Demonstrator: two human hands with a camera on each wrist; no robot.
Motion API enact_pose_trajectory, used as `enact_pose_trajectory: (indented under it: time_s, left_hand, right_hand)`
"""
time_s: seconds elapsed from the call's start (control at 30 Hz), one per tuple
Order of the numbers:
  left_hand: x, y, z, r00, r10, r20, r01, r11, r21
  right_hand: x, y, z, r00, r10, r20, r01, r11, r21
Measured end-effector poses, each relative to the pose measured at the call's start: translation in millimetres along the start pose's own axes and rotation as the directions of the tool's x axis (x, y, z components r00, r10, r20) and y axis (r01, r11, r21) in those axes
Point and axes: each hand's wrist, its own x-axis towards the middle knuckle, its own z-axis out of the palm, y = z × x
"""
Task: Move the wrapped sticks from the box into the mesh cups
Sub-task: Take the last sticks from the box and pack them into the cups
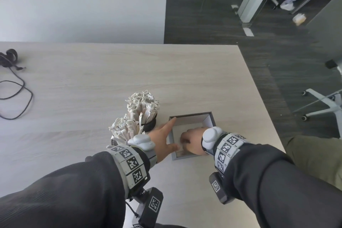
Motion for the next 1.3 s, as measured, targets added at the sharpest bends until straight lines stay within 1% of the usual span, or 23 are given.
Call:
enact_pose_trajectory:
  time_s: [0.13, 0.23, 0.33, 0.43, 0.53, 0.63, 0.73, 0.77, 0.83, 0.87, 1.0, 1.07, 1.2, 1.3]
  left_hand:
    - [-0.1, 2.1, -0.3, 1.000, -0.015, 0.011, 0.015, 1.000, 0.022]
    - [0.0, 4.2, 0.0, 1.000, -0.021, 0.019, 0.020, 0.999, 0.035]
    - [0.3, 4.2, 1.0, 1.000, -0.013, 0.006, 0.013, 1.000, 0.014]
    - [0.4, 2.9, 1.9, 1.000, -0.013, 0.002, 0.013, 1.000, 0.001]
    - [-0.1, 1.9, 2.6, 1.000, -0.006, -0.003, 0.006, 1.000, 0.004]
    - [1.5, 0.8, 2.6, 1.000, -0.011, 0.001, 0.011, 1.000, 0.002]
    - [1.5, 1.1, 2.7, 1.000, 0.001, -0.008, -0.001, 1.000, 0.001]
    - [1.5, 1.3, 3.2, 1.000, 0.007, -0.018, -0.007, 1.000, -0.002]
    - [1.4, 0.3, 4.5, 0.999, 0.013, -0.033, -0.013, 1.000, -0.005]
    - [1.3, 0.0, 4.8, 0.999, 0.013, -0.036, -0.013, 1.000, -0.008]
    - [0.2, -0.3, 5.2, 0.999, 0.014, -0.045, -0.015, 1.000, -0.009]
    - [0.6, 0.2, 5.3, 0.999, 0.009, -0.032, -0.009, 1.000, -0.003]
    - [0.6, 0.7, 4.6, 1.000, 0.000, -0.022, 0.000, 1.000, -0.005]
    - [0.0, 0.2, 4.2, 1.000, 0.001, -0.026, -0.001, 1.000, 0.001]
  right_hand:
    - [7.0, -4.1, 5.1, 0.999, 0.025, 0.044, -0.020, 0.993, -0.114]
    - [13.2, -3.6, 10.6, 0.997, 0.059, 0.056, -0.051, 0.990, -0.131]
    - [13.7, -2.7, 12.5, 0.997, 0.065, 0.038, -0.058, 0.987, -0.153]
    - [9.0, -2.4, 10.9, 0.997, 0.080, 0.016, -0.078, 0.992, -0.100]
    - [12.6, -5.5, 9.5, 0.994, 0.096, 0.056, -0.093, 0.994, -0.058]
    - [14.3, -6.3, 11.6, 0.981, 0.161, 0.110, -0.156, 0.987, -0.047]
    - [10.1, -4.1, 15.1, 0.986, 0.167, 0.010, -0.167, 0.978, 0.124]
    - [10.3, -4.7, 14.0, 0.986, 0.166, 0.022, -0.168, 0.979, 0.112]
    - [16.2, -8.2, 13.8, 0.978, 0.185, 0.101, -0.188, 0.982, 0.015]
    - [16.4, -11.0, 12.4, 0.976, 0.184, 0.115, -0.184, 0.983, -0.004]
    - [19.2, -16.2, 14.2, 0.971, 0.205, 0.122, -0.211, 0.977, 0.037]
    - [22.9, -18.6, 17.2, 0.953, 0.264, 0.151, -0.264, 0.964, -0.021]
    - [27.6, -19.9, 18.0, 0.944, 0.307, 0.122, -0.305, 0.952, -0.037]
    - [26.5, -23.3, 17.0, 0.943, 0.317, 0.100, -0.318, 0.948, -0.013]
